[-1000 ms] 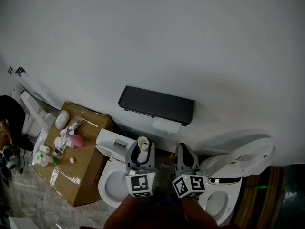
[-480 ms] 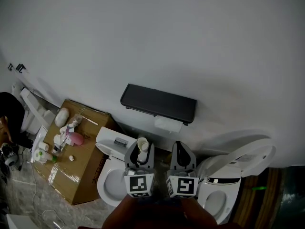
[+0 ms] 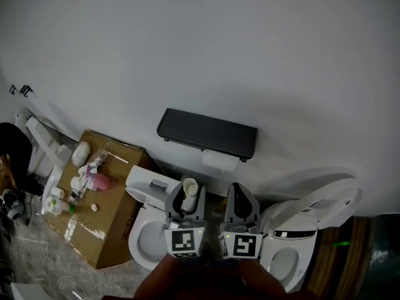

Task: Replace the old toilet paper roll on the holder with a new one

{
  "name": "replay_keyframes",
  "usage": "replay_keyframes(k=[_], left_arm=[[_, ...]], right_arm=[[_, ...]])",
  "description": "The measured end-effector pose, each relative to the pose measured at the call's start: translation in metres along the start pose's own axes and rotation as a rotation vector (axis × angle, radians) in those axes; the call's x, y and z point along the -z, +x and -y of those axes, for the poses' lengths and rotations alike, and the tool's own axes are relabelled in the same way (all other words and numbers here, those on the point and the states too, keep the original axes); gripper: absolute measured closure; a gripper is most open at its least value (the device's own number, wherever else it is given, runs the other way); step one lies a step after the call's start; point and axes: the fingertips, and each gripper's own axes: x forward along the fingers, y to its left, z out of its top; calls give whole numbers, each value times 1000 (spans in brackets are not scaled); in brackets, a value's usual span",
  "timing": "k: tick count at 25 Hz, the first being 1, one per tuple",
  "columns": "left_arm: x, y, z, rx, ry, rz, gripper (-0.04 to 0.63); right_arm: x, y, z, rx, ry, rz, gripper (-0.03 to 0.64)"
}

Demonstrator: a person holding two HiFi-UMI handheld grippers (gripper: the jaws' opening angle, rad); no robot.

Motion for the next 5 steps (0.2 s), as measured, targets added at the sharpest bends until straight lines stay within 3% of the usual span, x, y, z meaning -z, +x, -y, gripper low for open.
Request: replay_keyframes(k=[5], left_arm=[[-8,2,1,1,-14,22,408]], right_arm=[[-3,1,2,14,-24,16,600]])
